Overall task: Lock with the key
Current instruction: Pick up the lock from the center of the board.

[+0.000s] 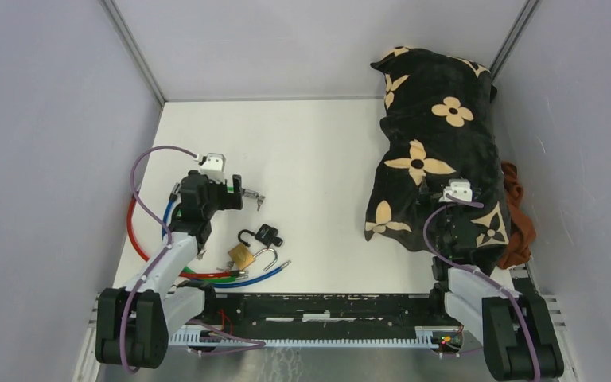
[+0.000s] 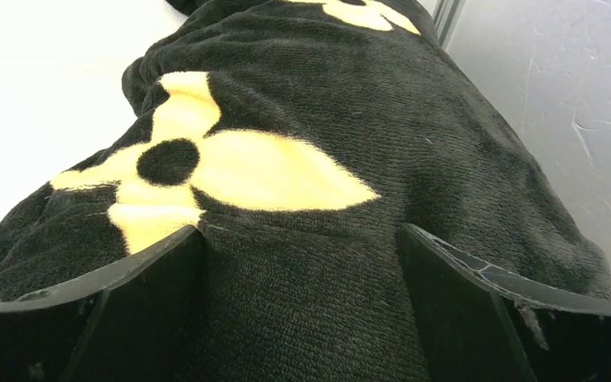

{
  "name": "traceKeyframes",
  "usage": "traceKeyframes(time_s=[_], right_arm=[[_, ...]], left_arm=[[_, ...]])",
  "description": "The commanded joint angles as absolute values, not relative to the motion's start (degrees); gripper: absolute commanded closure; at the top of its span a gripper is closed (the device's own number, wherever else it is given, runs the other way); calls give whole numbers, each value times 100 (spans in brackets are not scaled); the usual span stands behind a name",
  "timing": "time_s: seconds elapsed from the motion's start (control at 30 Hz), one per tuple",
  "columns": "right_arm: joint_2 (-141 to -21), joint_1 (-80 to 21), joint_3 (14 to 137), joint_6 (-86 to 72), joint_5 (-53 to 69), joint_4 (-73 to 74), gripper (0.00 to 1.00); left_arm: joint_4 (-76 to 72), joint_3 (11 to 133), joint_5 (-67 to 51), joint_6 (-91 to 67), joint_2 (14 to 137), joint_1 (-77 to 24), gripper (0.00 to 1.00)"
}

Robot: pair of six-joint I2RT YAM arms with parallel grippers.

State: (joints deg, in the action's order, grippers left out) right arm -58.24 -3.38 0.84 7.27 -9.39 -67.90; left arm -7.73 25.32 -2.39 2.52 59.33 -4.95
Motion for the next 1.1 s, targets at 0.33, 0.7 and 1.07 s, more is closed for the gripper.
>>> traceKeyframes(time_s=[0.33, 0.7, 1.07], right_arm=[[-3476, -271, 1693, 354, -957, -2070, 2], [-3463, -271, 3123, 889, 583, -813, 2], [-4715, -778, 3566, 711, 4135, -1039, 7]], left_arm=[[1833, 4096, -896, 2661, 5429, -483, 0], [4183, 5296, 354, 3486, 7301, -27, 8], [3696, 6741, -39, 4804, 9632, 750, 6]])
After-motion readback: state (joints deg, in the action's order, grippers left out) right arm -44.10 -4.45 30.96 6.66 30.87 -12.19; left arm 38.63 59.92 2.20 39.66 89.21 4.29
